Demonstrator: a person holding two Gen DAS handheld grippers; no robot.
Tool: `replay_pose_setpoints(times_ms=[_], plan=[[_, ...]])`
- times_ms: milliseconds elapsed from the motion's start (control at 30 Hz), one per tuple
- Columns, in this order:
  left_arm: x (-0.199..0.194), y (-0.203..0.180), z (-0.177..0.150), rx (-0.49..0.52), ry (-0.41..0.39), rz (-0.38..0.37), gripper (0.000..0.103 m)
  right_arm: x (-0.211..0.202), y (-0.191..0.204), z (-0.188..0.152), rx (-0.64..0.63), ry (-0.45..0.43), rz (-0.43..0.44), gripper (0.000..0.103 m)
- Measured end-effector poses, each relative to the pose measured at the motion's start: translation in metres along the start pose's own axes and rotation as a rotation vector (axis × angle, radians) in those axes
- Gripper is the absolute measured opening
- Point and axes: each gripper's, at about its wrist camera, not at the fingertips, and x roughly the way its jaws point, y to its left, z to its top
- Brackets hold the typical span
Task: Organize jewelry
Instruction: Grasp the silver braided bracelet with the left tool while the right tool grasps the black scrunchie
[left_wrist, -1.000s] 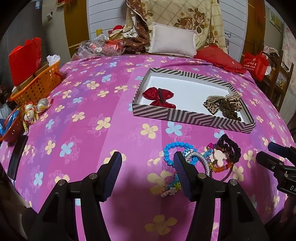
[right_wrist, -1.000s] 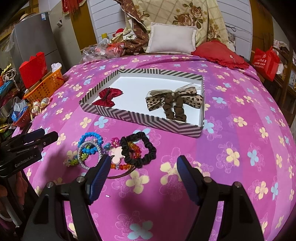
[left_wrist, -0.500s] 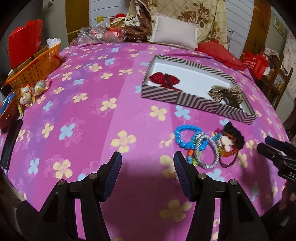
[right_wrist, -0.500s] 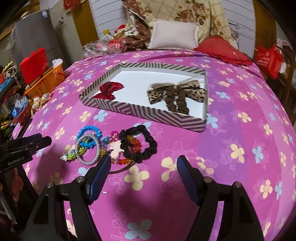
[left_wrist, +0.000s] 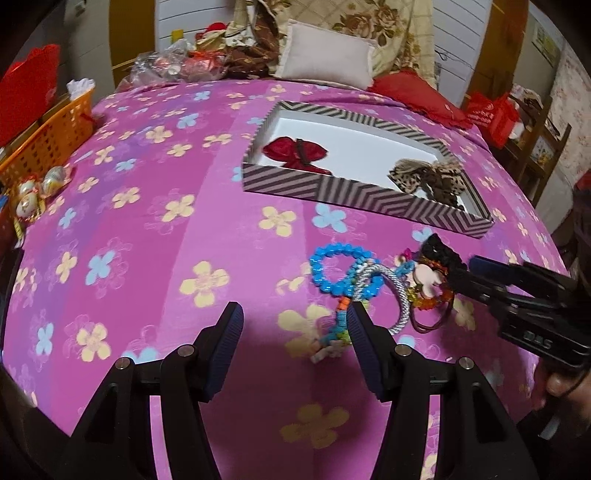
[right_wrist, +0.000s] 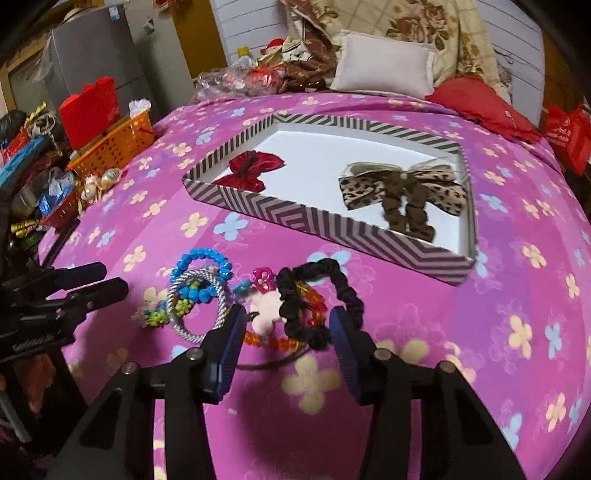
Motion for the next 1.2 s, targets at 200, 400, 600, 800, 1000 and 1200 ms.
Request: replay_pose_setpoints(times_ms=[200,400,600,800,1000,1200], plan=[[0.005,-0.016,0.006,0.058,0.001,-0.038,0.034,0.012,-0.001,0.004,-0.014,0.001,0.013,0.01],[0.023,-0.036,0.016,0.165,0.044,-0.088,0.02,-0.001,-0.014,0.006,0.01,-0.041,0.007,0.008],[0.041,-0.041,0.022,0.195,0.087,-0.116,0.005,0.003,-0.02,0.003,0.017,-0.024,0.017,0.008],[0.041,-0.041,0.024,0.213,0.066,-0.13,0.0,0.011,-0.022,0.001,0.025,-0.002,0.03,0.009],[0.042,-0.036,0.024,0.202,0.068,-0.125,0.0,0.016,-0.027,0.0,0.055,0.025,0.038,0.015],[0.041,-0.032,0.025,0.191,0.092,-0.14,0.0,0.018,-0.024,0.0,0.039,0.034,0.031,0.024]])
